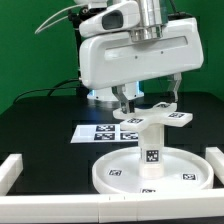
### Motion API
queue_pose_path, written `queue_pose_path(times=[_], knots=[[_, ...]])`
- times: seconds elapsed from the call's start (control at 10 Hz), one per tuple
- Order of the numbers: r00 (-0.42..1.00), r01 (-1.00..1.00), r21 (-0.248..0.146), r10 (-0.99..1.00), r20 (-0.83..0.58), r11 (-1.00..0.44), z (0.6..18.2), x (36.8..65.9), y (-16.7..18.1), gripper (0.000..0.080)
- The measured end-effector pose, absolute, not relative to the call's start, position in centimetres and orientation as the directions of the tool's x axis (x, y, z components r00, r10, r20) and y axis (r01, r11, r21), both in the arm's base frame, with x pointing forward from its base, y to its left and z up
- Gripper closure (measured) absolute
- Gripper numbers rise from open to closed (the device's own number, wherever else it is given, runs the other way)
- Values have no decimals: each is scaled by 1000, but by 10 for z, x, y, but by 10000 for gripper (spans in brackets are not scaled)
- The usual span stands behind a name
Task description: Assemble round table
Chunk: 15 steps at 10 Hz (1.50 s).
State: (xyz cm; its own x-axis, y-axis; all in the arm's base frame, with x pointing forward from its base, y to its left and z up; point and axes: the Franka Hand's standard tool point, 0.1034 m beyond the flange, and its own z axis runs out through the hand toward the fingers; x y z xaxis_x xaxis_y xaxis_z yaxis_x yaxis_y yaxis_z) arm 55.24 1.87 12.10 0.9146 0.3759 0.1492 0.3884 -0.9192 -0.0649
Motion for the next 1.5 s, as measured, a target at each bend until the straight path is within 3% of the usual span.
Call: queue_pose_path(times=[0.3, 0.5, 1.5], knots=[[916, 386, -65, 373, 149, -920, 121, 552, 19, 150], [983, 133, -97, 119, 138, -986, 125, 552, 25, 150], [986, 139, -106, 128, 111, -985, 109, 551, 19, 150]])
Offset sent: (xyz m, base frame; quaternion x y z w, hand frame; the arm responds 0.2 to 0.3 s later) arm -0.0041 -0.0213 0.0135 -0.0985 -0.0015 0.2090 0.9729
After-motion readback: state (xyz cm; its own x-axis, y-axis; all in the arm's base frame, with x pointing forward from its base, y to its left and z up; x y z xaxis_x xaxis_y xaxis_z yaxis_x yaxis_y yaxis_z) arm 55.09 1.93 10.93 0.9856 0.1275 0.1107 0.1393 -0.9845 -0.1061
